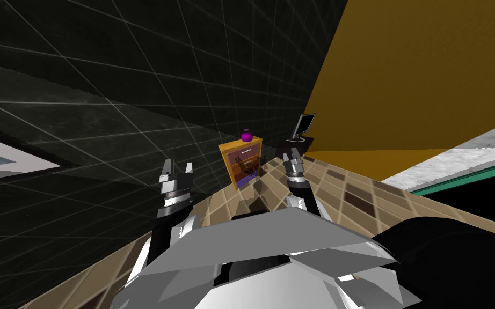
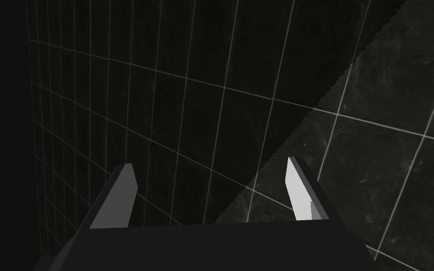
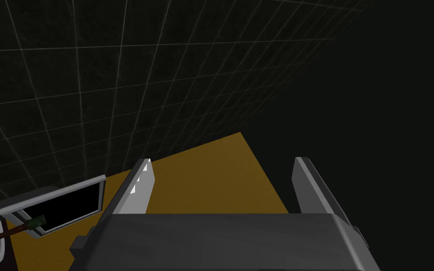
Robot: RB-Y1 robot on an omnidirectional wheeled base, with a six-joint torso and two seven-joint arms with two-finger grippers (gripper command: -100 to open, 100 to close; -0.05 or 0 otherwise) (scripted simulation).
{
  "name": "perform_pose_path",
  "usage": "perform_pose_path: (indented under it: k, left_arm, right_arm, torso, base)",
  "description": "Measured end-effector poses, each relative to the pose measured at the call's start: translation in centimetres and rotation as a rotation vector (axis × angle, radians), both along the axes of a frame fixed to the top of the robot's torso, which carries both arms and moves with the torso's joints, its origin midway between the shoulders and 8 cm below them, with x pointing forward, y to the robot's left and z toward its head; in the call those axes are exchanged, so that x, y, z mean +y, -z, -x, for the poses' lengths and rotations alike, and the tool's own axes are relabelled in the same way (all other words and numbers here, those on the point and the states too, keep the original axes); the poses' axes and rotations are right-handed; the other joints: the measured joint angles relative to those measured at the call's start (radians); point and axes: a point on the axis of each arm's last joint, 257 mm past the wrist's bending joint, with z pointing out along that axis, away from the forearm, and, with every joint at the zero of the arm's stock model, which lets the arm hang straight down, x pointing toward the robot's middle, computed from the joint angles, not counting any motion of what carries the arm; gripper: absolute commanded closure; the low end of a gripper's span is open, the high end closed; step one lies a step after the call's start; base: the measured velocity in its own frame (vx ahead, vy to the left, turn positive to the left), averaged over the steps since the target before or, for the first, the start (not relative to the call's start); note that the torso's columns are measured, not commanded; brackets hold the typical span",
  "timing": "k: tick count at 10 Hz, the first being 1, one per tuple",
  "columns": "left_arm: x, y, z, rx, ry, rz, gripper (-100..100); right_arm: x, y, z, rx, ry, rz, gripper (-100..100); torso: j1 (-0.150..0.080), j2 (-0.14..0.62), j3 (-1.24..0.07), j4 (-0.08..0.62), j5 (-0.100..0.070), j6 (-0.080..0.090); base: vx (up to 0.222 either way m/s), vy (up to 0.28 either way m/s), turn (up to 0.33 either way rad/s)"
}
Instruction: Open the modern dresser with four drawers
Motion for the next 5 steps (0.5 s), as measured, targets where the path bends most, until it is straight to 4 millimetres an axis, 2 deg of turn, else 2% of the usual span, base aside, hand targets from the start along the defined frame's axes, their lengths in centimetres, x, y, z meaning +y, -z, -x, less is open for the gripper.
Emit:
perform_pose_path:
  k: [2,5]
  left_arm:
    - [0.0,0.0,0.0,0.0,0.0,0.0,0]
    - [0.0,-0.01,0.01,0.0,0.0,0.0,0]
  right_arm:
    - [0.0,0.0,0.0,0.0,0.0,0.0,0]
    - [0.0,-0.01,0.0,0.0,0.0,0.0,0]
  torso:
    - [0.0,0.104,-0.209,0.105,0.0,0.0]
    - [0.0,0.322,-0.644,0.322,0.0,0.0]
  base:
    - [0.0,0.0,0.0]
    - [0.0,0.0,0.0]
